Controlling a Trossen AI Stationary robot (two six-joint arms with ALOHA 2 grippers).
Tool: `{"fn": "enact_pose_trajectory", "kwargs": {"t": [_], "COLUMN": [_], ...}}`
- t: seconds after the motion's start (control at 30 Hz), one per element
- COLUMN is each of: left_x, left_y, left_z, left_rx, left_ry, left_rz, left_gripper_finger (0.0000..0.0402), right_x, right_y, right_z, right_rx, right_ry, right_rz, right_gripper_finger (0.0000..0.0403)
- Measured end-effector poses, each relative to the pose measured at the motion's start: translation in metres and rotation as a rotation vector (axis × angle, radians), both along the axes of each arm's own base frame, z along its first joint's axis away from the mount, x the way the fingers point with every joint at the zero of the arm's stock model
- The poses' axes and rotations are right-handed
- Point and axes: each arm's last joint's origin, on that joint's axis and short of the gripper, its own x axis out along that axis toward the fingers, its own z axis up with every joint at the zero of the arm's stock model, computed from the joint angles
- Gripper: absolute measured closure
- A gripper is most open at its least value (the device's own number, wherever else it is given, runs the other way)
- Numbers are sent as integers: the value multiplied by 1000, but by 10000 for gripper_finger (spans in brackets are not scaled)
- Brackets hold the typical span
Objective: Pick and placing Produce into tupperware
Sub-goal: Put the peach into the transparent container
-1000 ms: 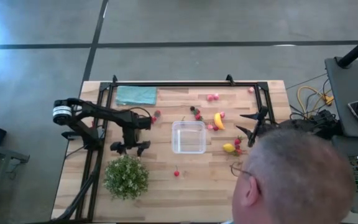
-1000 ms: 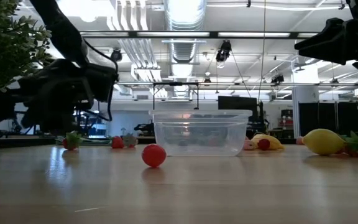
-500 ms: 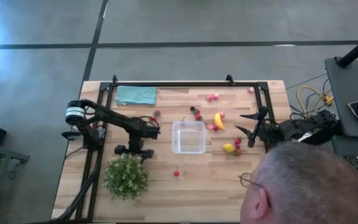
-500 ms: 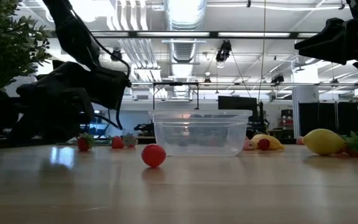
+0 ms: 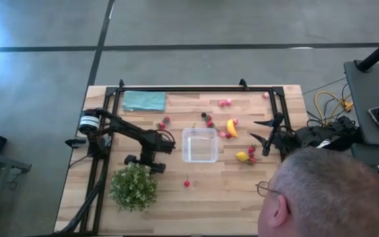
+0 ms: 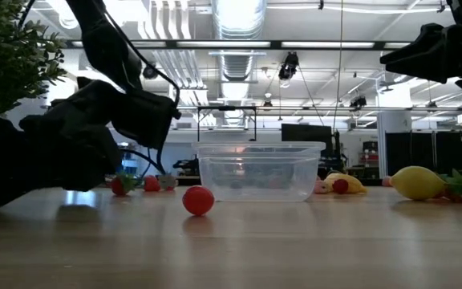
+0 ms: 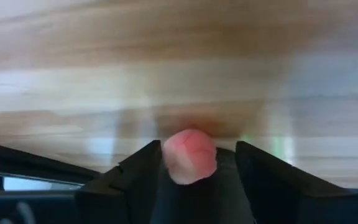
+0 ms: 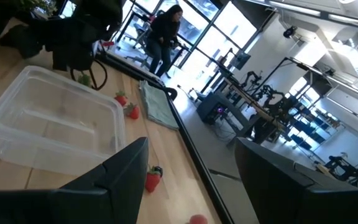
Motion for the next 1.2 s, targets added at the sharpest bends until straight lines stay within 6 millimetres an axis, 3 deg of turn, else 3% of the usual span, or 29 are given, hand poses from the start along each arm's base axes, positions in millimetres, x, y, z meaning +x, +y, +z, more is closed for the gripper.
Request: {"fn": "enact_pose_trajectory", "kwargs": {"t": [0.3,0.53,0.7,0.9,1.2], "left_x": [-2,-2,5,13,16], "left_y": [-1,-1,11,29,42], "left_z": [5,5,10,27,80], "left_rx": [7,2,64,266,743], "left_ry": [3,-13,-73,-190,-449], "left_rz": [-11,-25,-42,-97,-182], "left_gripper_finger": [276,304,313,314,315], "right_x": [0,0,0,0,0], "right_y": [0,0,0,0,0], "right_z": [0,0,0,0,0], "right_rx": [0,0,0,-7,-17], "right_ry": [0,-1,0,2,6], "right_rz": [-3,-3,-3,-3,-1], "right_gripper_finger": [170,170,170,170,170]}}
